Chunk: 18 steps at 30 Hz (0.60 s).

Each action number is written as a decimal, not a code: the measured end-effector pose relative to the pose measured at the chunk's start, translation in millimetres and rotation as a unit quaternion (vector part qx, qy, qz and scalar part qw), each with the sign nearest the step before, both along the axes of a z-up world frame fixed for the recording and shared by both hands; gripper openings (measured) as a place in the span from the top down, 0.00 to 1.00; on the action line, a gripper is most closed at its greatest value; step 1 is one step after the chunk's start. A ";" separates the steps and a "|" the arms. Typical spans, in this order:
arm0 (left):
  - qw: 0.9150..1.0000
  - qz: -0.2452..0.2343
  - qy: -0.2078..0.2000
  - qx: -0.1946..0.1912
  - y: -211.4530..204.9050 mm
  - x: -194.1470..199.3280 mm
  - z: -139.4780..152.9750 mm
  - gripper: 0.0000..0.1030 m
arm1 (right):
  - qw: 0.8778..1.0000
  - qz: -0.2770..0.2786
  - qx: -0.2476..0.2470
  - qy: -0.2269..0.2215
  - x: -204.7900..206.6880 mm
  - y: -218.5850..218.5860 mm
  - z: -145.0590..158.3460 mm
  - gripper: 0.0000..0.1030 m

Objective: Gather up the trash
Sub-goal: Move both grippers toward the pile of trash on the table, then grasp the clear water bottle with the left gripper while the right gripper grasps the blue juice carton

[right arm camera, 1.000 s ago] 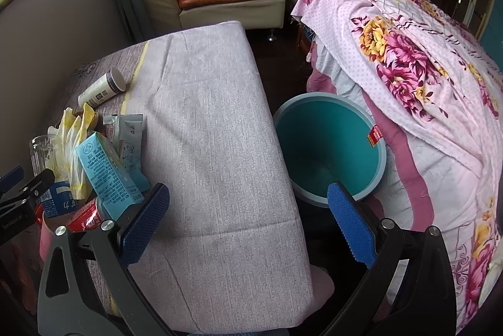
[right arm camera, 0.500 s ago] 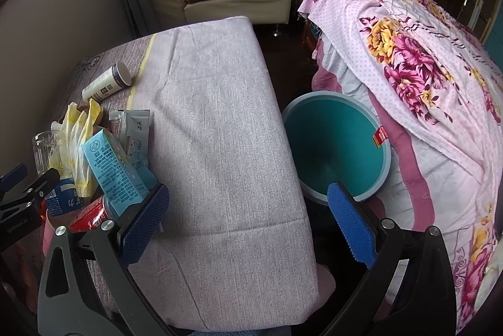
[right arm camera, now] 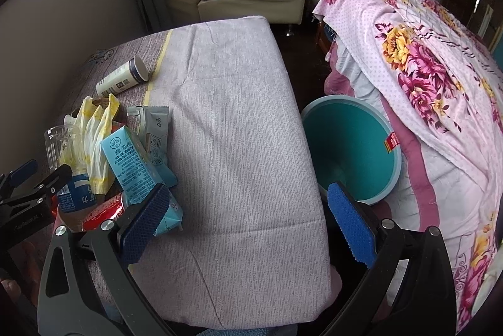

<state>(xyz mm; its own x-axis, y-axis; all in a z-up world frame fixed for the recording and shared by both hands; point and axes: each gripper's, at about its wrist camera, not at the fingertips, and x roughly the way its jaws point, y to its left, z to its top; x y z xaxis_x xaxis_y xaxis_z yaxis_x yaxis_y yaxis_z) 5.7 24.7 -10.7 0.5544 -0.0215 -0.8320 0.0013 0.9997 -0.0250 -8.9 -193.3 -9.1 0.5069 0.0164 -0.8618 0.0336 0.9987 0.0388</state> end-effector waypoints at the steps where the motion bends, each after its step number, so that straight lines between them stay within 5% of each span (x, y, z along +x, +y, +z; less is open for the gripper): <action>1: 1.000 0.000 0.001 -0.001 0.2 0.4 0.1 0.03 | 1.000 0.001 0.001 0.001 0.2 1.3 -0.3 0.06; 10: 1.000 0.019 0.002 -0.017 30.7 3.2 1.7 0.03 | 0.998 0.049 0.030 0.008 7.7 29.1 -4.4 0.07; 13: 0.999 0.032 0.007 -0.029 48.7 3.3 -0.7 0.03 | 0.996 0.077 0.041 0.026 15.5 47.1 -14.0 0.27; 18: 0.998 0.041 0.028 -0.047 66.6 5.7 -12.3 0.03 | 0.989 0.111 0.075 0.063 31.7 72.5 -31.9 0.33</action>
<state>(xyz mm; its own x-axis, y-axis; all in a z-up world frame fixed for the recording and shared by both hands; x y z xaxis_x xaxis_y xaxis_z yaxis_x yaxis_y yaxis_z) 11.4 91.4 -23.0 0.5096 -0.0565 -0.8586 -0.0850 0.9897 -0.1155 22.8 -120.7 -41.0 0.3648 0.2483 -0.8974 -0.1719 0.9652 0.1972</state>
